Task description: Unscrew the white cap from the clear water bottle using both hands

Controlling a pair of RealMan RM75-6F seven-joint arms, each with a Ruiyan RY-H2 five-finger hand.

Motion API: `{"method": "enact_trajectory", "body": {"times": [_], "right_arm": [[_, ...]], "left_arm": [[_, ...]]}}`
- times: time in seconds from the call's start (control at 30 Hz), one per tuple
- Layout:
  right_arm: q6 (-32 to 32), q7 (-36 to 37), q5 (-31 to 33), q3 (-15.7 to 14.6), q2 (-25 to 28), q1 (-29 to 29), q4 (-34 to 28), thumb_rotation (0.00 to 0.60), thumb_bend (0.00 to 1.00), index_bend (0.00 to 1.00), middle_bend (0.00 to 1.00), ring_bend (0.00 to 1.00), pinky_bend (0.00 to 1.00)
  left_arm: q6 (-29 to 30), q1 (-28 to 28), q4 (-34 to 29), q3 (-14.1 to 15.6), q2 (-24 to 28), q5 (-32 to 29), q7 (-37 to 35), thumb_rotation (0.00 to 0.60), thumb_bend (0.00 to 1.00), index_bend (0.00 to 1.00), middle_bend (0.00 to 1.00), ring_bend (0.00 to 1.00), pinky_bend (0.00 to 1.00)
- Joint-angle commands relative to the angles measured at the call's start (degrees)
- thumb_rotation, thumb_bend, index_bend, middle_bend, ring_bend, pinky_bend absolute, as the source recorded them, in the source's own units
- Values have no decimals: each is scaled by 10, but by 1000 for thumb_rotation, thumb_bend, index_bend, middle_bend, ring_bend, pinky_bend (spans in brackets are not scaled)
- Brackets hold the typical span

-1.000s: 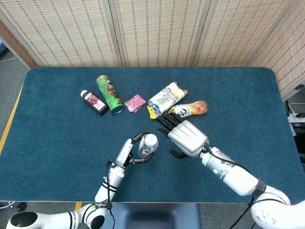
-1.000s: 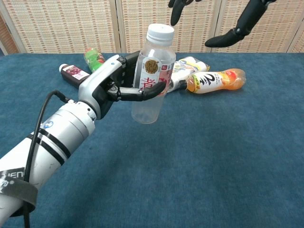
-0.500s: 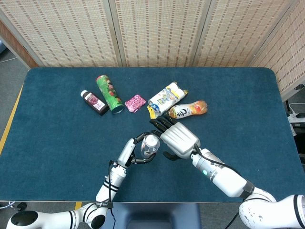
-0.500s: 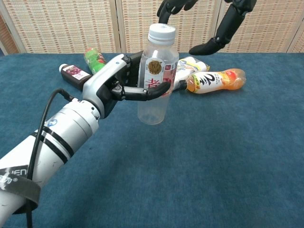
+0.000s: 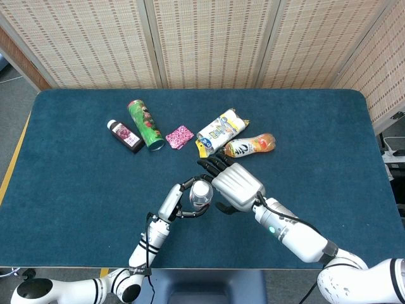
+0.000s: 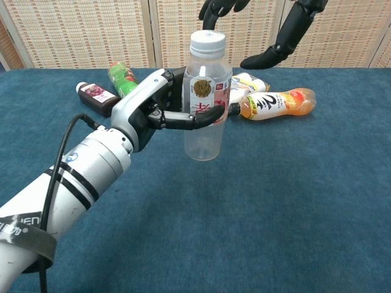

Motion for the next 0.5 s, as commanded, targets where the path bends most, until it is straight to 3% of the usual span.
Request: {"method": "enact_trajectory", "body": {"times": [0.03, 0.5], "right_arm": [[4, 0, -2, 0, 4, 4, -6, 515, 325, 253, 0, 0, 0], [19, -9, -7, -11, 4, 16, -27, 515, 325, 256, 0, 0, 0]], "left_arm": [[-16, -5, -6, 3, 10, -2, -6, 600, 830, 695, 900, 607, 547], [-51, -22, -12, 6, 27, -9, -14, 600, 849, 697, 905, 613, 555]]}}
